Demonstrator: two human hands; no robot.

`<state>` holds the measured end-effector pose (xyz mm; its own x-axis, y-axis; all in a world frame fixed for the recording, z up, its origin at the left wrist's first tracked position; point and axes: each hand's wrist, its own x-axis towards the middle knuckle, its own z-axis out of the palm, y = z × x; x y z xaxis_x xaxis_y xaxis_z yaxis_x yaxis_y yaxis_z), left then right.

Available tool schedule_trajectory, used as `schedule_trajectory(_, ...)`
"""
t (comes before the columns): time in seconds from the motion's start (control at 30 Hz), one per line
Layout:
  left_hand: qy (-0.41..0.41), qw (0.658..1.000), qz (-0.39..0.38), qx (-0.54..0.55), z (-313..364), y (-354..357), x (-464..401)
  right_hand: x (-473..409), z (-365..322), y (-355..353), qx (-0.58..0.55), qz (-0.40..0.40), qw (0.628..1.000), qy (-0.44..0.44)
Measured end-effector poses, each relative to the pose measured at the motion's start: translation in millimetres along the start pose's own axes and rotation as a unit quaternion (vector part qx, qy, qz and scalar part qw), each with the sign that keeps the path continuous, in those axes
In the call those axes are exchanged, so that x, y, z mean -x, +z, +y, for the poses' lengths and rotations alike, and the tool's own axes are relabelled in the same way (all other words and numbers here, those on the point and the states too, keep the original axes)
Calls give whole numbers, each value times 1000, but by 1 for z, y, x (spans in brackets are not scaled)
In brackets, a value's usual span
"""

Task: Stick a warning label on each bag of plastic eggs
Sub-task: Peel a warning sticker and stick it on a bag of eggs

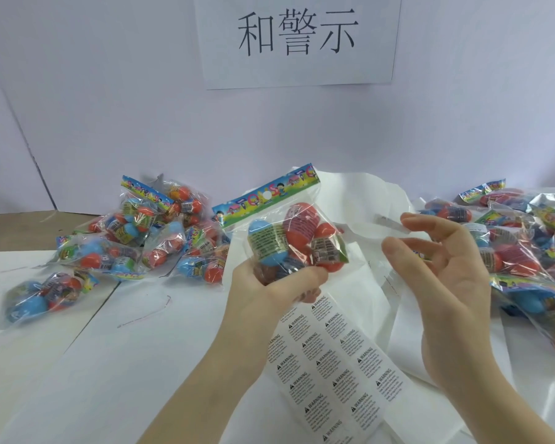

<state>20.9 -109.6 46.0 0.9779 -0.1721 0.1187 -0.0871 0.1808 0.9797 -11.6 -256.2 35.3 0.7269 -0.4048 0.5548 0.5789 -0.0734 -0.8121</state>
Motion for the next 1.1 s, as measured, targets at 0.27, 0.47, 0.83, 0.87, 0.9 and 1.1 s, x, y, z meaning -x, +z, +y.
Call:
schedule_trajectory(0.27, -26, 994, -40, 94, 1, 0, 0, 0, -3, 0, -7, 14, 1000, -17)
schedule_trajectory(0.47, -37, 996, -14, 84, 3, 1, 1, 0, -3, 2, -5, -2, 1000, -4)
schedule_trajectory(0.83, -3, 999, 45, 21, 1, 2, 1, 4, -3, 6, 23, -64, 998, 10)
schedule_trajectory(0.87, -1, 999, 43, 19, 1, 2, 1, 5, -3, 6, 28, -68, 997, 13)
schedule_trajectory(0.9, 2, 999, 37, 15, 2, 3, 2, 5, -3, 6, 34, -73, 997, 15)
schedule_trajectory(1.1, 19, 1000, 17, 13, 5, 5, 6, 6, -3, 7, 65, -80, 995, 18)
